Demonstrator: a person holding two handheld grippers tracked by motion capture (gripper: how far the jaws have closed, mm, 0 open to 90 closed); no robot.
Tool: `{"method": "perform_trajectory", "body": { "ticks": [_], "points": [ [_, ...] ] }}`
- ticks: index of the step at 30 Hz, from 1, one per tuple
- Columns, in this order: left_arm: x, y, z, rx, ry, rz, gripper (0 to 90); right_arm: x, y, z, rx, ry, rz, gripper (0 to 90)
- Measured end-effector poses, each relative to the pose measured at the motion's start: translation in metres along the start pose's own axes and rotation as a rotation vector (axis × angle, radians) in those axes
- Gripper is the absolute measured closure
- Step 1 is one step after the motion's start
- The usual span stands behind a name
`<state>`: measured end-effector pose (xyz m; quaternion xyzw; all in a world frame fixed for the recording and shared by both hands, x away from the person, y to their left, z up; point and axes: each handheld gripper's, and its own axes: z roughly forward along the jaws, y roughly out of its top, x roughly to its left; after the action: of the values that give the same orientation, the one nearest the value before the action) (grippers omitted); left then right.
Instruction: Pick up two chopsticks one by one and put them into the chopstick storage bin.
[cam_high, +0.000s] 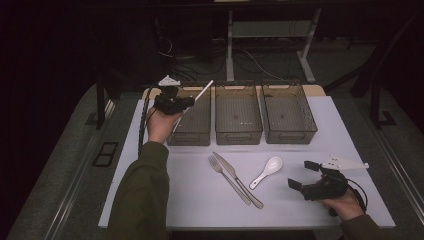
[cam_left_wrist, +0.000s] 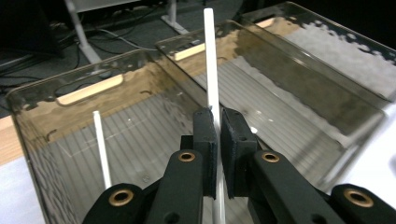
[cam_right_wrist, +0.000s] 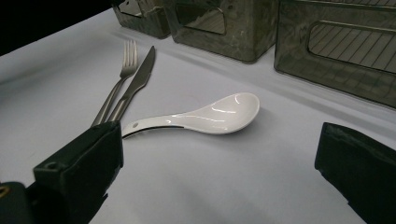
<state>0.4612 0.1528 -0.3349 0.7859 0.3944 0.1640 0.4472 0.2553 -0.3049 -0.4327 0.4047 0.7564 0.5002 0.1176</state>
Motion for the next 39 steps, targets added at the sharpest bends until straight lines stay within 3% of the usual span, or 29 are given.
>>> {"method": "perform_trajectory", "body": {
  "ticks": [7, 15, 20, 31, 39],
  "points": [
    [0.016, 0.004, 0.018, 0.029, 0.058, -0.041, 84.5, 0.0, 0.0, -0.001, -0.003, 0.004, 0.007, 1.1],
    [0.023, 0.001, 0.042, 0.025, 0.07, -0.09, 84.4, 0.0, 0.001, -0.001, -0.009, 0.012, 0.0, 1.1],
    [0.028, -0.003, 0.051, 0.059, 0.098, -0.105, 84.4, 0.0, 0.001, -0.002, -0.011, 0.014, 0.003, 1.1],
    [0.031, -0.011, 0.062, 0.171, 0.161, -0.096, 83.8, 0.0, 0.001, -0.003, -0.015, 0.013, 0.001, 1.1],
    [0.031, -0.011, 0.063, 0.176, 0.17, -0.087, 81.9, 0.0, 0.001, -0.004, -0.014, 0.012, 0.007, 1.1]
  ]
}}
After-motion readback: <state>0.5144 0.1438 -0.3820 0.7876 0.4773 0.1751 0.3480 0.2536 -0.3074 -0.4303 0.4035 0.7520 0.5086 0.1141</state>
